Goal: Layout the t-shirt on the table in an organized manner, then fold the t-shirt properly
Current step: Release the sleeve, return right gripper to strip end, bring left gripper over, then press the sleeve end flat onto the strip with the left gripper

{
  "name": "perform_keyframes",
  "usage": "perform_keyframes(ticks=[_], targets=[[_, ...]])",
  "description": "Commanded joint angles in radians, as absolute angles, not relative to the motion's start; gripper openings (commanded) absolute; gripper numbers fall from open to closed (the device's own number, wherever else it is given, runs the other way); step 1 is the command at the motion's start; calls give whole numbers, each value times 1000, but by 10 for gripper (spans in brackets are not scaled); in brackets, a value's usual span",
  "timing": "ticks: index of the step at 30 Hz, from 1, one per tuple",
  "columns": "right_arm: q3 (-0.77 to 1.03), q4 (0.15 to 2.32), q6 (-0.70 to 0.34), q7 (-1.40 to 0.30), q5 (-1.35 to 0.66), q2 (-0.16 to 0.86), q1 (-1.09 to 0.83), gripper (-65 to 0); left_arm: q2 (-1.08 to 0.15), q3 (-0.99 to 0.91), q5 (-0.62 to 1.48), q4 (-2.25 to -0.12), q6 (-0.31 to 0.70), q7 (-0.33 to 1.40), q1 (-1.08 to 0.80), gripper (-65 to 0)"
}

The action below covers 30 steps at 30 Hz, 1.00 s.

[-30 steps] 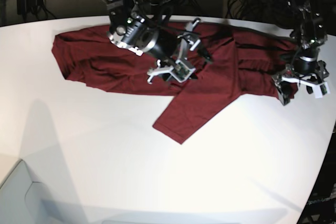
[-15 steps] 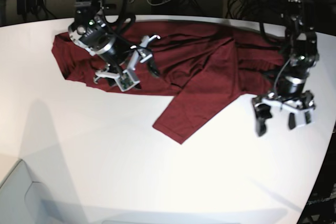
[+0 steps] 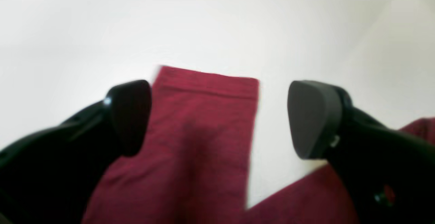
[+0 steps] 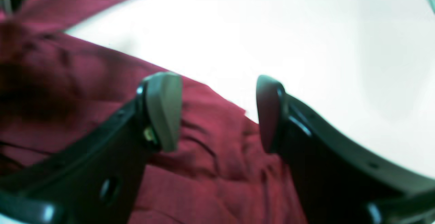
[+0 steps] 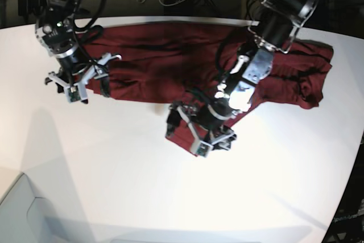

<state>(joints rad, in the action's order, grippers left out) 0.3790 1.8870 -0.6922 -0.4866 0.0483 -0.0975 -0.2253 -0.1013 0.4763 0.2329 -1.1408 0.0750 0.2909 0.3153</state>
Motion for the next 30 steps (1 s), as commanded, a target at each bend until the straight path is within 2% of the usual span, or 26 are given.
perform_keyframes(ticks=[1,8,19,21,23,26,30], targets=[[389,1906,-698,-456,28,-97,-216,-298,-68,475,200,-1135,73,252,355,-35],[447,1906,-698,-456,28,-99,-219,-298,50,472,25,-918,77,248,404,-36],[473,1902,-698,-456,28,-99,-219,-298,58,470,21,-740,74,243,450,-50],[473,1902,-698,-456,28,-99,-219,-298,56,470,21,-728,79,243,450,-113],[473,1902,-698,-456,28,-99,-219,-298,53,470,22,-723,79,243,449,-210],[473,1899,-698,-456,28,-99,-219,-298,53,470,22,-707,74,243,447,-412],[473,1897,-698,-456,28,-99,-219,-298,53,469,22,-707,74,248,447,-650]])
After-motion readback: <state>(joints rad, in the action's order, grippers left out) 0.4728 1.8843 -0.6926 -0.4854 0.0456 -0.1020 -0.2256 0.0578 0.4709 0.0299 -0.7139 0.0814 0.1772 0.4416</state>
